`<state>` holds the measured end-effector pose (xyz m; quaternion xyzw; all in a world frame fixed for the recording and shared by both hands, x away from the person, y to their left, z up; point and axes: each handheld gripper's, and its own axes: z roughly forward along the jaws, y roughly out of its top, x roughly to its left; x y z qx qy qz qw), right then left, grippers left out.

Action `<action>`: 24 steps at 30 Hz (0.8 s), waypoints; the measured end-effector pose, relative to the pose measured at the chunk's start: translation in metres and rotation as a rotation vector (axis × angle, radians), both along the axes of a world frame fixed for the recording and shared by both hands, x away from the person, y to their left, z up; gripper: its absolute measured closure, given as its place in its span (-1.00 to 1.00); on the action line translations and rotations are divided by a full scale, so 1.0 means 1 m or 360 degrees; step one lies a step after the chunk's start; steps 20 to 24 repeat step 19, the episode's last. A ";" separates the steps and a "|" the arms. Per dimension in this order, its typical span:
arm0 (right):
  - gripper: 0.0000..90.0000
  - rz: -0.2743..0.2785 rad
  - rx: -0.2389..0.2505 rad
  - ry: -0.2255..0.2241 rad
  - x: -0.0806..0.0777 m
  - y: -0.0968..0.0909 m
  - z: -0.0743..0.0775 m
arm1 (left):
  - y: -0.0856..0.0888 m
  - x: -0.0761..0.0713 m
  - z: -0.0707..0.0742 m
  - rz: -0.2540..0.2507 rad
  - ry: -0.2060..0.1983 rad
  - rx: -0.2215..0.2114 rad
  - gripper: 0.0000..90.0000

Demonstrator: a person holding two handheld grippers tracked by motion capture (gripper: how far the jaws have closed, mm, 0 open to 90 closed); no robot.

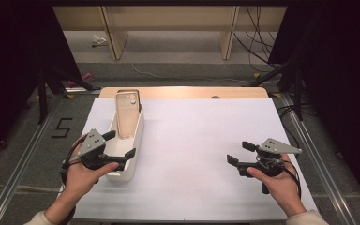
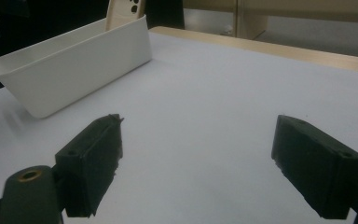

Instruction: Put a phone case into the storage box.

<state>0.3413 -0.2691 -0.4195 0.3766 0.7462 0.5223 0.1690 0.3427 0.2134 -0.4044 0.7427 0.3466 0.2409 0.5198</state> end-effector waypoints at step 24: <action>-0.62 0.0012 -0.0006 0.0006 0.001 0.001 -0.001 | -0.006 -0.006 -0.014 -0.0021 0.0006 0.0032 -0.90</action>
